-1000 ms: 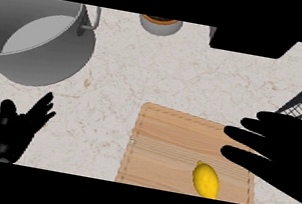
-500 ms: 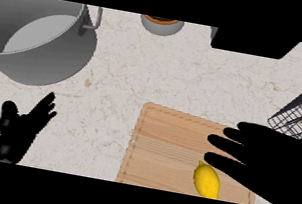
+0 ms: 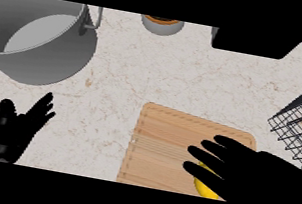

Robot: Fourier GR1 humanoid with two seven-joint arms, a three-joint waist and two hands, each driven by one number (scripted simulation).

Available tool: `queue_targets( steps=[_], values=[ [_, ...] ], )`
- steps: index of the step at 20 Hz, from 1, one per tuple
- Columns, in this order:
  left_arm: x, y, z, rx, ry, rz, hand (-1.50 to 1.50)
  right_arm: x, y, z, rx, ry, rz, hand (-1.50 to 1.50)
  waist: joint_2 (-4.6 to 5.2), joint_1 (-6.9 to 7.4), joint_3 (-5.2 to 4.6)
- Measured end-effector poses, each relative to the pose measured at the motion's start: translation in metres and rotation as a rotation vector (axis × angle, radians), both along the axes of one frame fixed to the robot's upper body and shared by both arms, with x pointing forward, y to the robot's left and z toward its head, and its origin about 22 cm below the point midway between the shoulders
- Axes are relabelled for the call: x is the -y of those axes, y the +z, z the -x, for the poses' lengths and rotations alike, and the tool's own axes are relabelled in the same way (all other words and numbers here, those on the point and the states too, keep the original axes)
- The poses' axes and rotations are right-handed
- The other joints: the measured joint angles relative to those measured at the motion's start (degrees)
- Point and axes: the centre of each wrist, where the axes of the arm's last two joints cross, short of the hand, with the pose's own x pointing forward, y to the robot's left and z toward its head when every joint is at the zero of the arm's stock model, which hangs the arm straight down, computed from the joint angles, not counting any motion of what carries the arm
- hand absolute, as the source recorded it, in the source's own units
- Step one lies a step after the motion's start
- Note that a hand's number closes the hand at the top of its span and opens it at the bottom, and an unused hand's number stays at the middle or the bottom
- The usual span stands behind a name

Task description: Pick the lemon from the cutting board and place it in the basket

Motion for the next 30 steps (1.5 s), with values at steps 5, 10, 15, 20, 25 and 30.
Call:
queue_targets(
  steps=[5,10,15,20,25,30],
  values=[
    [-0.001,-0.007,0.002,0.014,0.001,-0.002,0.0,-0.005,-0.029,-0.006,-0.003,-0.008,0.05,-1.5,-0.02,0.11,0.13],
    [-0.001,-0.004,0.0,0.001,0.0,0.005,0.0,-0.004,-0.056,-0.014,-0.011,-0.009,0.047,-1.5,-0.07,0.14,0.19],
    [-0.003,-0.005,0.0,0.006,0.005,-0.003,0.0,-0.004,-0.078,-0.018,-0.002,-0.003,0.035,-1.5,-0.09,0.03,0.12],
    [-0.001,-0.006,0.004,0.008,0.002,0.001,0.0,0.002,-0.098,-0.024,0.006,-0.005,0.028,-1.5,-0.13,-0.02,0.13],
    [-0.004,-0.005,0.004,0.003,0.005,-0.003,0.0,0.006,-0.115,-0.025,0.005,-0.003,0.021,-1.5,-0.14,-0.13,0.1],
    [-0.005,-0.006,0.001,-0.008,0.008,-0.006,0.0,0.0,-0.127,-0.025,0.012,0.007,0.026,-1.5,-0.21,-0.07,0.24]
  ],
)
